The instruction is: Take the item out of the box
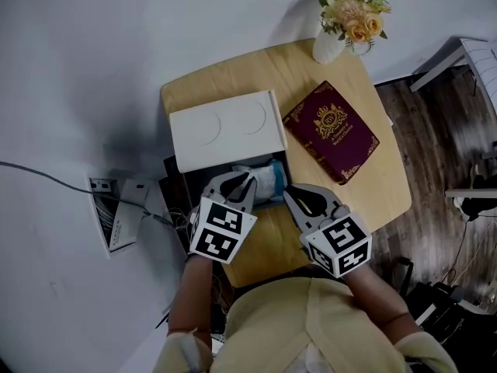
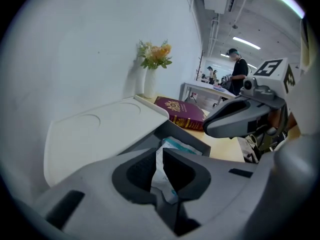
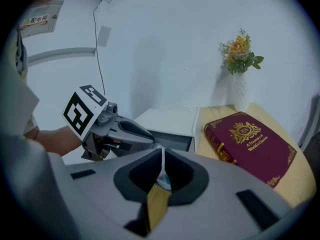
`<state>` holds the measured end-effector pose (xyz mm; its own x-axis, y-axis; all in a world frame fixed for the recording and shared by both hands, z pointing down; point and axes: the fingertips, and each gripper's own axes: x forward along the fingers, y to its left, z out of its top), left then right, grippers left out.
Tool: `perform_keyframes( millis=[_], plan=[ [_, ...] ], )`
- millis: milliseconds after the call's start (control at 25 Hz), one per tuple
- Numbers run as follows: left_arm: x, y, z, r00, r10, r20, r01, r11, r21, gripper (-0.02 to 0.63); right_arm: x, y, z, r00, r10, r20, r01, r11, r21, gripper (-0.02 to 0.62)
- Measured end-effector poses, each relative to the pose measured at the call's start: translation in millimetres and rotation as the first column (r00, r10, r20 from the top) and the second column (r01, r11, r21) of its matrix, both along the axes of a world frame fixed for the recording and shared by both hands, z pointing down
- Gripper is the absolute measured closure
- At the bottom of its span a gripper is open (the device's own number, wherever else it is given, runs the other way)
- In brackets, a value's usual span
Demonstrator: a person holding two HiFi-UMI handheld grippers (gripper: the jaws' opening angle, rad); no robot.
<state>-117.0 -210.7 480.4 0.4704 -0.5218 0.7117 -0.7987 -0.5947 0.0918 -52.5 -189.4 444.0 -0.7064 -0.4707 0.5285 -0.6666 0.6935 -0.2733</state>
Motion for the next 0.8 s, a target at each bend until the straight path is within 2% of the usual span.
perform_keyframes(
  millis=[200,240,280,320,520,800],
  plan=[
    [2.6,2.3,16.8,0.997,0.051,0.055,-0.049,0.998,-0.033,0.573,-1.4,-2.8,1.9,1.000,-0.005,-0.008,0.005,1.000,-0.004,0.563],
    [3.0,1.6,18.9,0.997,0.054,0.059,-0.052,0.998,-0.040,0.543,-1.2,-3.1,2.8,1.000,-0.003,-0.012,0.003,1.000,-0.004,0.563],
    [3.4,1.1,21.1,0.996,0.057,0.063,-0.054,0.997,-0.048,0.482,-1.2,-3.1,3.7,1.000,-0.002,-0.015,0.001,1.000,-0.005,0.563],
    [3.5,0.8,23.5,0.996,0.060,0.069,-0.056,0.997,-0.056,0.463,-1.2,-3.0,4.4,1.000,0.000,-0.016,0.000,1.000,-0.006,0.563],
    [-1.0,-1.9,33.8,0.987,0.079,0.138,-0.069,0.994,-0.079,0.446,-2.9,-3.1,3.8,1.000,-0.003,-0.020,0.003,1.000,-0.001,0.563],
    [-2.1,-3.7,41.0,0.991,0.071,0.114,-0.057,0.991,-0.123,0.436,-7.4,1.5,7.9,1.000,-0.014,-0.021,0.013,1.000,-0.015,0.563]
  ],
)
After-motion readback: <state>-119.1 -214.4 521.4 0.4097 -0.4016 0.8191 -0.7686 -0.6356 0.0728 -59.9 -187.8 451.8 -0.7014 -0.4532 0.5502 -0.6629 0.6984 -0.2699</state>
